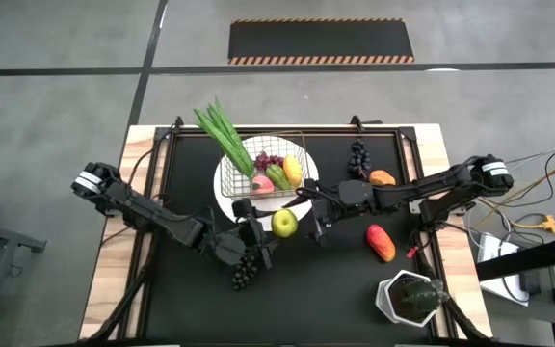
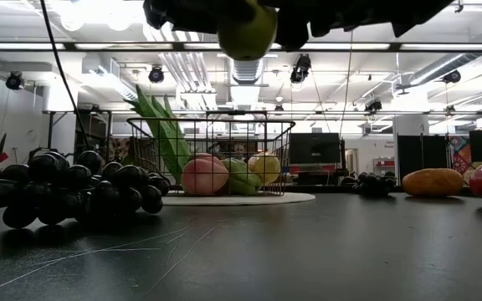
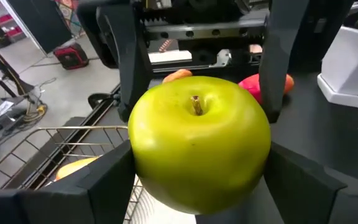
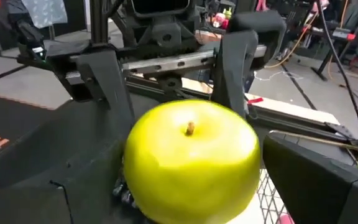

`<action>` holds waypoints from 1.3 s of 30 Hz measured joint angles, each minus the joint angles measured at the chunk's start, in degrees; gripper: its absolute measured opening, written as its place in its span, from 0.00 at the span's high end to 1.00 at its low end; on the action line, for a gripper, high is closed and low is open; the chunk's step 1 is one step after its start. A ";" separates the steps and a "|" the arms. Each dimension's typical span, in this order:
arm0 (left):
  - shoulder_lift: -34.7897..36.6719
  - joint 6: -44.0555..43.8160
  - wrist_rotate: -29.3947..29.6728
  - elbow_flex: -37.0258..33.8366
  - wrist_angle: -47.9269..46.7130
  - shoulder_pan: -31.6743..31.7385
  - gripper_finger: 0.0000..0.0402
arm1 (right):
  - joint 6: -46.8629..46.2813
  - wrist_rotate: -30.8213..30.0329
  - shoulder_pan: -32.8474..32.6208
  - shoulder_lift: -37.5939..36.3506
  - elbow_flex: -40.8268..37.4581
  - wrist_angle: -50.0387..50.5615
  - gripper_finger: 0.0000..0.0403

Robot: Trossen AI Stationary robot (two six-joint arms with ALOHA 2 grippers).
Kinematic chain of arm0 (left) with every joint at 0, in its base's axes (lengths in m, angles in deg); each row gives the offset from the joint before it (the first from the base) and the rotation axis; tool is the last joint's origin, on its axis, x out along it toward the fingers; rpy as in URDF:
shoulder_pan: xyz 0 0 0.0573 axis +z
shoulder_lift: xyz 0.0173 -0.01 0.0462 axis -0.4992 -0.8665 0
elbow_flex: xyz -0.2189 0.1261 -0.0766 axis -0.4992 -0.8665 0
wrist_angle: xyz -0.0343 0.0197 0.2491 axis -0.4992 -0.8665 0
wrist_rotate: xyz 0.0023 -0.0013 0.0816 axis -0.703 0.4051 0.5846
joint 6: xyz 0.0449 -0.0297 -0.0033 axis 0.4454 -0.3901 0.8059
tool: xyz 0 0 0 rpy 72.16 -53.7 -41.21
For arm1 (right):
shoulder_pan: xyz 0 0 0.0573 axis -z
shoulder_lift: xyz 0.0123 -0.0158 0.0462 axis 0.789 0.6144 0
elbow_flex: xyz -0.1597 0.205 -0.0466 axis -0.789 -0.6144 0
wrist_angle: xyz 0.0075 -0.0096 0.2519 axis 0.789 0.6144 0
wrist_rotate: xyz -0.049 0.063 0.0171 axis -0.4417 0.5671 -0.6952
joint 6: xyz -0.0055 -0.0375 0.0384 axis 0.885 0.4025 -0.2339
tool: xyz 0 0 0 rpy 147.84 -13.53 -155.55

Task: Build produce basket
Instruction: Put the green apple into the gold wire basket

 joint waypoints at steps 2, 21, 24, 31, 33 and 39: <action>-0.04 -0.13 -0.06 -0.09 -0.08 0.30 0.28 | 0.45 0.04 0.00 0.00 0.18 -0.04 0.11; -0.09 1.34 -0.05 -0.57 2.65 0.77 0.11 | 0.24 -0.07 0.32 -0.04 0.18 -0.01 0.38; -0.02 1.44 -0.03 -0.57 2.63 0.77 0.11 | -0.40 0.07 0.73 -0.04 0.18 0.23 0.37; 0.02 1.96 -0.06 -0.57 2.60 0.77 0.11 | -0.76 -0.07 2.01 -0.04 0.18 3.33 0.37; 0.02 2.66 -0.07 -0.57 2.57 0.77 0.11 | -0.76 -0.07 2.40 -0.04 0.18 3.81 0.37; 0.12 2.73 -0.09 -0.57 2.59 0.77 0.11 | -0.65 -0.05 3.60 -0.04 0.18 4.30 0.37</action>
